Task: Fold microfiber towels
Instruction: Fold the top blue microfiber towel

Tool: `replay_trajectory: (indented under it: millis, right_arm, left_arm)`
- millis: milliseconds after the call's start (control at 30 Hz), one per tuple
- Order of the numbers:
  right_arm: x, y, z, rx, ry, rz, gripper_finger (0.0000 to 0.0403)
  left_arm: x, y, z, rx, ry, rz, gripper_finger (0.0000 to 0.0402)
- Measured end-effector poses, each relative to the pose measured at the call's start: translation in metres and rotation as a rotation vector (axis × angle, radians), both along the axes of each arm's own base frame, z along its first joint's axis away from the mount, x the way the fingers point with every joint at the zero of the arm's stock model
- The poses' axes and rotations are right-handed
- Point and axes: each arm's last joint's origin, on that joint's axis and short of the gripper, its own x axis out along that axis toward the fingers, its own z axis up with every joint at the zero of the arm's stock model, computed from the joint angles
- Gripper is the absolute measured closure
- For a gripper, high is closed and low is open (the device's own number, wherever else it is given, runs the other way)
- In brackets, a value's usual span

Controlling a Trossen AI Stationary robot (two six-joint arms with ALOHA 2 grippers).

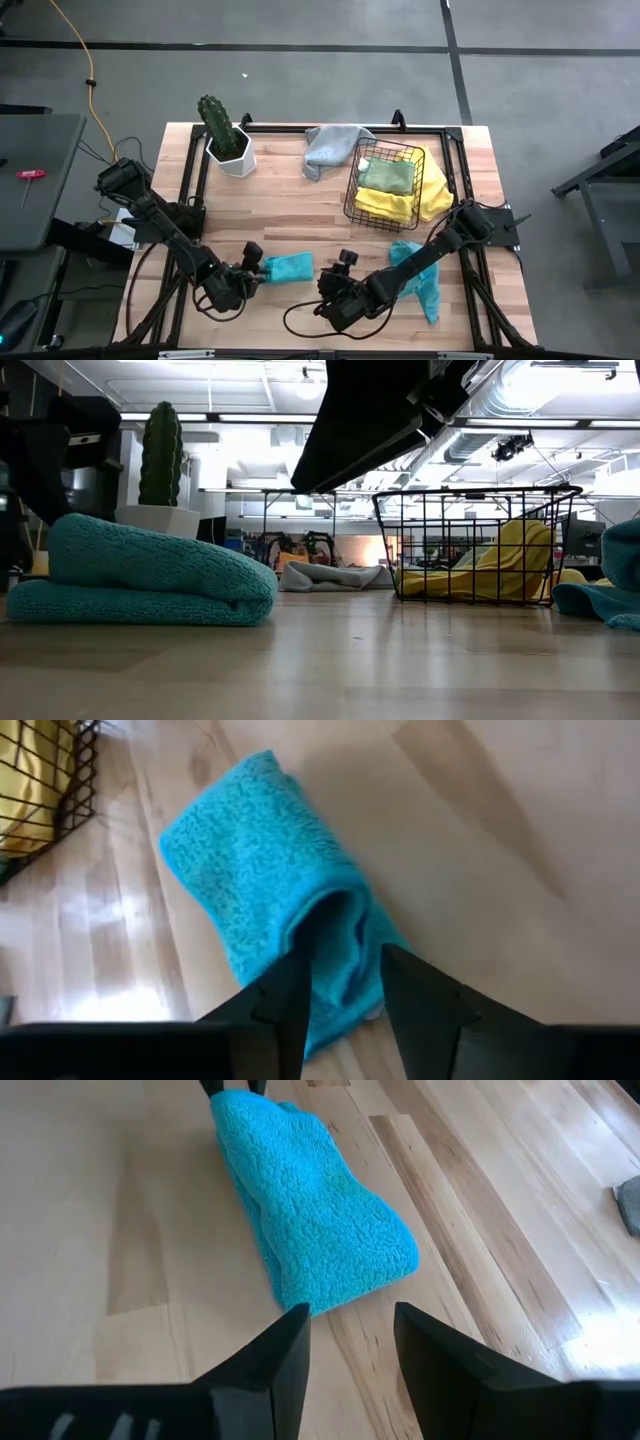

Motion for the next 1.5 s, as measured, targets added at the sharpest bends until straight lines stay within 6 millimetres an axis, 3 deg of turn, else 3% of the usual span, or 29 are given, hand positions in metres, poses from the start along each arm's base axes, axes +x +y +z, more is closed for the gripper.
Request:
replay_trajectory:
  millis: [767,1500]
  right_arm:
    - [0.0,0.0,0.0,0.0,0.0,0.0,0.0265]
    - [0.0,0.0,0.0,0.003,-0.004,-0.002,0.0265]
  left_arm:
    - [0.003,-0.01,-0.002,-0.036,-0.117,0.074,0.0179]
    - [0.012,-0.001,-0.021,0.068,-0.105,0.147,0.0176]
